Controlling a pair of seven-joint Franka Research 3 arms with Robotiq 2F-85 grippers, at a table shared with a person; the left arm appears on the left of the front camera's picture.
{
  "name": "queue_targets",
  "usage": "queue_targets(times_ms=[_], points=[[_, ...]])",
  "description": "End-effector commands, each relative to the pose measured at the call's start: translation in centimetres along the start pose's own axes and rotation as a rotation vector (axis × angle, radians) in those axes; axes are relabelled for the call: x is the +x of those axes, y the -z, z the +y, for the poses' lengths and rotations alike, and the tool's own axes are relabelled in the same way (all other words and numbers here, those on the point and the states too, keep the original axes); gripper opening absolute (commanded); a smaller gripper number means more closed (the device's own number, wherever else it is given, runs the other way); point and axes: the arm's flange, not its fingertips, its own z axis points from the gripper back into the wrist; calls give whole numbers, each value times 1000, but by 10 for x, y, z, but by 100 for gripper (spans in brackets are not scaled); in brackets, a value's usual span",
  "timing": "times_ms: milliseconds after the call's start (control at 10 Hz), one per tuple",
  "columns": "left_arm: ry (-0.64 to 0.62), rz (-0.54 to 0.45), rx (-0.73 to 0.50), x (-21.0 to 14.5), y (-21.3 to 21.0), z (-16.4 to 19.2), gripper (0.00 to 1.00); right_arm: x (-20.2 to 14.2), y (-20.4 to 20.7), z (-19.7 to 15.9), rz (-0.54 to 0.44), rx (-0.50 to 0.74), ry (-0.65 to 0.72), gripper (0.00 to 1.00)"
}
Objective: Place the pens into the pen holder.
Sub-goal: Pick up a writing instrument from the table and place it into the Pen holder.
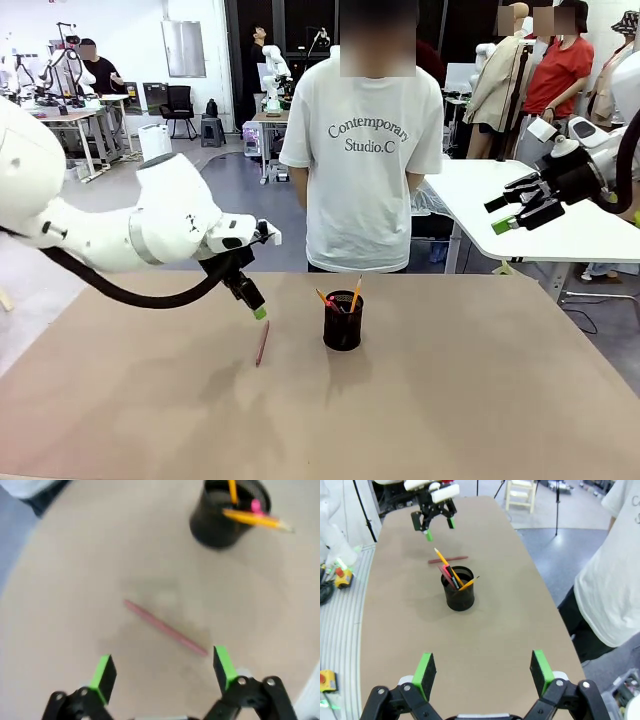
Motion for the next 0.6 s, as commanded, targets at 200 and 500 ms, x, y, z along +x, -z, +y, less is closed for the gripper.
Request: queue_targets(times_ms=[200, 500], points=[[-65, 62, -88, 42, -14, -7, 100, 3, -1, -1, 3, -5, -3, 100], [-36, 98, -56, 19, -12, -10, 100, 3, -1, -1, 3, -5, -3, 100]])
